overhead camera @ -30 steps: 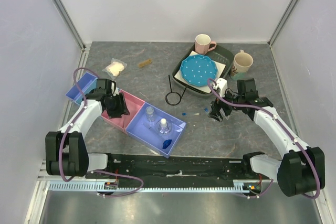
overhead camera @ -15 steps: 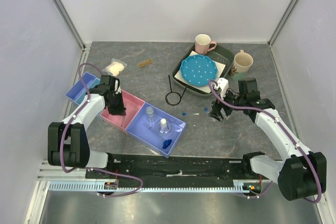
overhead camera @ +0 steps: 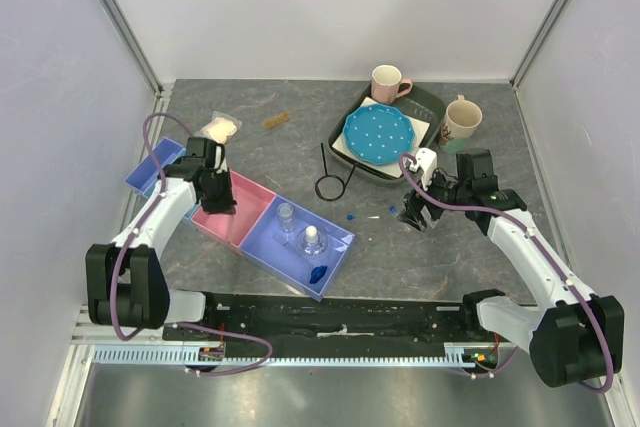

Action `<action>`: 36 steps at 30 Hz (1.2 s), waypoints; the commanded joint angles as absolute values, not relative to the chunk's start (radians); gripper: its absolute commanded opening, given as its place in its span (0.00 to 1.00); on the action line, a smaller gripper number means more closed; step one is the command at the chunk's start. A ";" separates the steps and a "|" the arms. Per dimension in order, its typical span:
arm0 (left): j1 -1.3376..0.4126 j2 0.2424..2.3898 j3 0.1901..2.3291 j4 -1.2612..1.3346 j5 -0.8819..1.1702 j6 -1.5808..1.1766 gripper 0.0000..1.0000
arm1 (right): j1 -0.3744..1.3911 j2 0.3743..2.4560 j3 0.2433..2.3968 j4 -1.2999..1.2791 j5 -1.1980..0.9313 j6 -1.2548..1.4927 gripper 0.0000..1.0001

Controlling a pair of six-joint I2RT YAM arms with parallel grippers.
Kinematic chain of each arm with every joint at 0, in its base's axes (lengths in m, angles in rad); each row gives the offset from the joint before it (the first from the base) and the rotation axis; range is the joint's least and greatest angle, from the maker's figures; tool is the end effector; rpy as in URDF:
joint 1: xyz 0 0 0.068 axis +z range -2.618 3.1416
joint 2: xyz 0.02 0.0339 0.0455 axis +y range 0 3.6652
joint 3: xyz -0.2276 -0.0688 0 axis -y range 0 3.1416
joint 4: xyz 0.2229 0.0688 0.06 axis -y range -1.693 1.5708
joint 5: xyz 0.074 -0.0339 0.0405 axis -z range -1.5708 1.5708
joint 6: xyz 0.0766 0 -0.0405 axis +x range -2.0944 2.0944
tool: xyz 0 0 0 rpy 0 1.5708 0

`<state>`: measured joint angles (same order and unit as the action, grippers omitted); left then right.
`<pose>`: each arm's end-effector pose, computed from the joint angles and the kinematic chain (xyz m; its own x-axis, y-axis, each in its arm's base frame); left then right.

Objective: Organize the chemistry lab equipment

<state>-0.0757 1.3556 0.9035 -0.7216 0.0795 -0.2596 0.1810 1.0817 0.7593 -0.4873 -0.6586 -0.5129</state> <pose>0.2551 -0.0254 0.1538 -0.9159 -0.1871 -0.3550 -0.1336 0.9763 -0.1701 0.2240 0.0887 0.2033 -0.3470 -0.4580 -0.8184 -0.8353 0.5477 0.0477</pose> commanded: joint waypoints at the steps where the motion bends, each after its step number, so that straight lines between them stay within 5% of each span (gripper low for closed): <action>1: -0.080 1.258 0.980 -0.739 -0.024 -0.212 0.02 | 0.178 1.058 0.756 -0.482 -0.695 -0.531 0.89; 12: -0.078 1.244 1.091 -0.707 -0.255 -0.088 0.02 | 0.178 1.042 0.756 -0.489 -0.704 -0.537 0.89; 36: -0.072 1.456 1.083 -0.718 -0.298 0.157 0.06 | 0.178 1.020 0.755 -0.506 -0.722 -0.548 0.90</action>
